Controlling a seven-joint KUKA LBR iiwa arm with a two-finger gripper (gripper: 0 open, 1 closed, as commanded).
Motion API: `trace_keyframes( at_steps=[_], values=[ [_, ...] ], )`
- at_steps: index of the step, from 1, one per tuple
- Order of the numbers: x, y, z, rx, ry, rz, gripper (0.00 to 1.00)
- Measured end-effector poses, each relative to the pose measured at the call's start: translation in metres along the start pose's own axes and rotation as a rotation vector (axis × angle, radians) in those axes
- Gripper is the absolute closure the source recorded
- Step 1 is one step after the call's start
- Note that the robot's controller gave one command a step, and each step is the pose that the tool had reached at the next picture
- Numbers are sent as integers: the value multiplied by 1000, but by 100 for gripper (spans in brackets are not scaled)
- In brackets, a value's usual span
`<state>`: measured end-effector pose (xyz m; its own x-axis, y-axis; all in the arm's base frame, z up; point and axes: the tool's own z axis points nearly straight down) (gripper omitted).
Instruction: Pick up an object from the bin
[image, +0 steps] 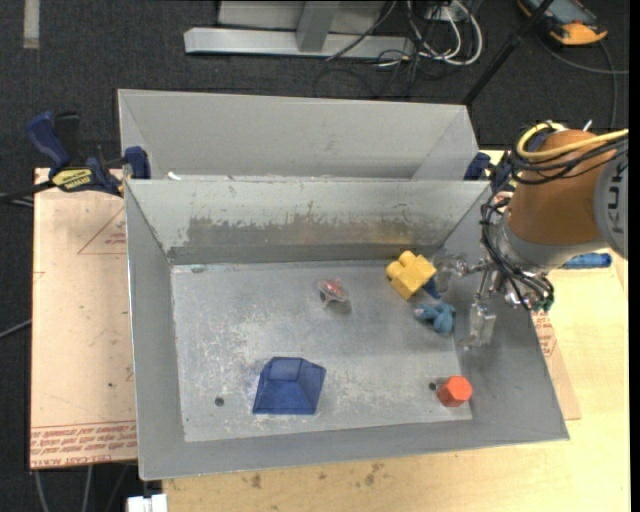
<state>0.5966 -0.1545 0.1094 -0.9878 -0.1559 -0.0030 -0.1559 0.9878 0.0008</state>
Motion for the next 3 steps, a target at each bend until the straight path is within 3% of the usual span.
trace_keyframes(
  at_steps=[1, 2, 3],
  values=[
    [6, 4, 42, -2, 4, 56, 0],
    [5, 5, 41, -2, 1, 54, 0],
    [5, 5, 41, -2, 1, 54, 100]
  ],
)
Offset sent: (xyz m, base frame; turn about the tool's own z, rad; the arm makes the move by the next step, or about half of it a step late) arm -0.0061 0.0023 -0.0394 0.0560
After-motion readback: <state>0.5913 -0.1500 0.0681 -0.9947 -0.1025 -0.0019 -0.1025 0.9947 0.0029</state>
